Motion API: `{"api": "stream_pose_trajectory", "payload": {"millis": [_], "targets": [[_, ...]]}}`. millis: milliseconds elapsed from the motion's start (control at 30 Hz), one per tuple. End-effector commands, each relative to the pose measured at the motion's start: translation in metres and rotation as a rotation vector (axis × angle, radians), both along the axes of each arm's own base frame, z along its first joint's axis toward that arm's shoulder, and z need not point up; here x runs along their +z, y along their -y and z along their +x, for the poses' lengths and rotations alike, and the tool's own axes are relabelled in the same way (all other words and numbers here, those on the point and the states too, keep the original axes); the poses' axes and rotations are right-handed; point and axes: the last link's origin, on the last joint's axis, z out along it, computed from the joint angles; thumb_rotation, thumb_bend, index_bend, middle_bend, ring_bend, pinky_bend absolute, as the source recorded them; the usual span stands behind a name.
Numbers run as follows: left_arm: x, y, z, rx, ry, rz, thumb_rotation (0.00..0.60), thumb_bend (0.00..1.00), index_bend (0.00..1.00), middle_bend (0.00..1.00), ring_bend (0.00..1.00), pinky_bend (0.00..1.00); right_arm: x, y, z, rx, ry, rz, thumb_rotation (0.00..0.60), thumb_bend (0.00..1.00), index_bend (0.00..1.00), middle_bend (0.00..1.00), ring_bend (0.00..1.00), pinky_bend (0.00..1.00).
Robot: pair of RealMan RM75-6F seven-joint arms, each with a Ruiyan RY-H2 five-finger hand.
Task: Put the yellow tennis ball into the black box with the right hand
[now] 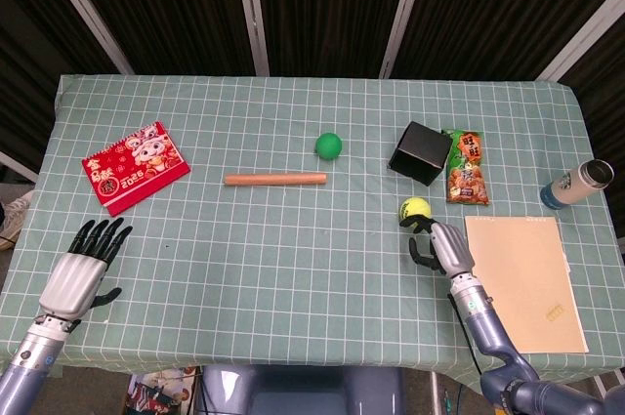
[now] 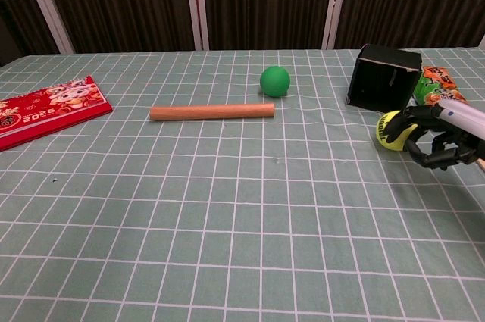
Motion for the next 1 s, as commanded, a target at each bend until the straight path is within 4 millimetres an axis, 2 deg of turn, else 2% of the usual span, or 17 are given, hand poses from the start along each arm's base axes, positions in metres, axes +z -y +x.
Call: {"api": "stream_pose_trajectory", "payload": {"millis": [33, 567, 1000], "targets": [[0.0, 0.0, 0.0, 0.001, -0.001, 0.0, 0.6, 0.07, 0.0, 0.0, 0.0, 0.0, -0.001, 0.002, 0.001, 0.005, 0.006, 0.0, 0.6, 0.63, 0.34, 0.37, 0.4, 0.69], [-0.002, -0.001, 0.001, 0.003, -0.007, 0.001, 0.6, 0.07, 0.0, 0.0, 0.0, 0.0, -0.005, 0.016, -0.014, 0.005, -0.056, 0.039, 0.6, 0.63, 0.34, 0.37, 0.4, 0.69], [-0.007, 0.0, 0.004, 0.003, -0.019, 0.001, 0.6, 0.07, 0.0, 0.0, 0.0, 0.0, 0.008, 0.043, -0.024, 0.032, -0.129, 0.016, 0.6, 0.63, 0.34, 0.37, 0.4, 0.68]]}}
